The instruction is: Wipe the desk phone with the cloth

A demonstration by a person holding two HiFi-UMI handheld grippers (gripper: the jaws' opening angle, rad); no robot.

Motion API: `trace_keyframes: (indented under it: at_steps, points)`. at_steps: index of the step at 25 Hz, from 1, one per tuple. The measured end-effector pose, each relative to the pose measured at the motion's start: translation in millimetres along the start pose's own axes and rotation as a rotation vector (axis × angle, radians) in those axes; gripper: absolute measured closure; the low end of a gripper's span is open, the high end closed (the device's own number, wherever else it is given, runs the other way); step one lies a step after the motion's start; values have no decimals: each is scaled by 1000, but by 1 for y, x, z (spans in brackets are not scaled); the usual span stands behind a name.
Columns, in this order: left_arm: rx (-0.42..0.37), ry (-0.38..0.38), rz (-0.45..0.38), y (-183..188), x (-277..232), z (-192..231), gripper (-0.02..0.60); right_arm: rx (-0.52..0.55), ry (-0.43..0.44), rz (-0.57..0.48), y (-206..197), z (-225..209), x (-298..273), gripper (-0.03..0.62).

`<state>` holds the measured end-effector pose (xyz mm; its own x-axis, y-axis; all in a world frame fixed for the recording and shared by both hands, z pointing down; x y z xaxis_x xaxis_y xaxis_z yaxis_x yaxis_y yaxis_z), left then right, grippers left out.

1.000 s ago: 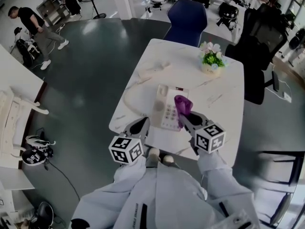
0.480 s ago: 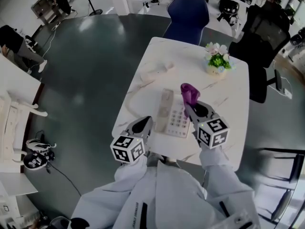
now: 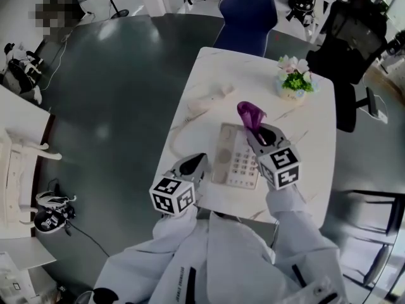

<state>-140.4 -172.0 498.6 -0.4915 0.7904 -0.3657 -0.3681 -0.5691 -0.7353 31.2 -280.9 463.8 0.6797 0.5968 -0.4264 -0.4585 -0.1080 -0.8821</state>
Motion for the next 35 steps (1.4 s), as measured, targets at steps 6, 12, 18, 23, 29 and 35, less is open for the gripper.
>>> trace_keyframes:
  at_steps: [6,12,18,23,29,35]
  points:
    - [4,-18,26,4,-4,9,583,63,74,94,-8,14,-27,556]
    - [7,-36,42,5,-11,17,583,57,128,175,-22,23,-46,556]
    - [11,-46,60,6,-10,23,583,41,155,213,-27,31,-55,556]
    - [7,-65,78,5,-13,27,583,25,151,245,-30,32,-57,556]
    - [-6,-91,97,5,-11,29,583,29,144,268,-30,38,-57,556]
    - [-17,-107,111,5,-8,33,584,18,141,286,-32,45,-54,556]
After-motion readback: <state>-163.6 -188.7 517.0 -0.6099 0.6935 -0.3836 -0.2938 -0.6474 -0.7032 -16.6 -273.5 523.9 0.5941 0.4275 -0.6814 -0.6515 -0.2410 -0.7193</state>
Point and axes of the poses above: the fingertips, and each gripper's own axes: x backward along the fingers, z to its left, y out of its top, the point moved 5 cm from there along x, backward along the fingers, and after that the axes turned 11 degrees about x, right-handed, at the moved point
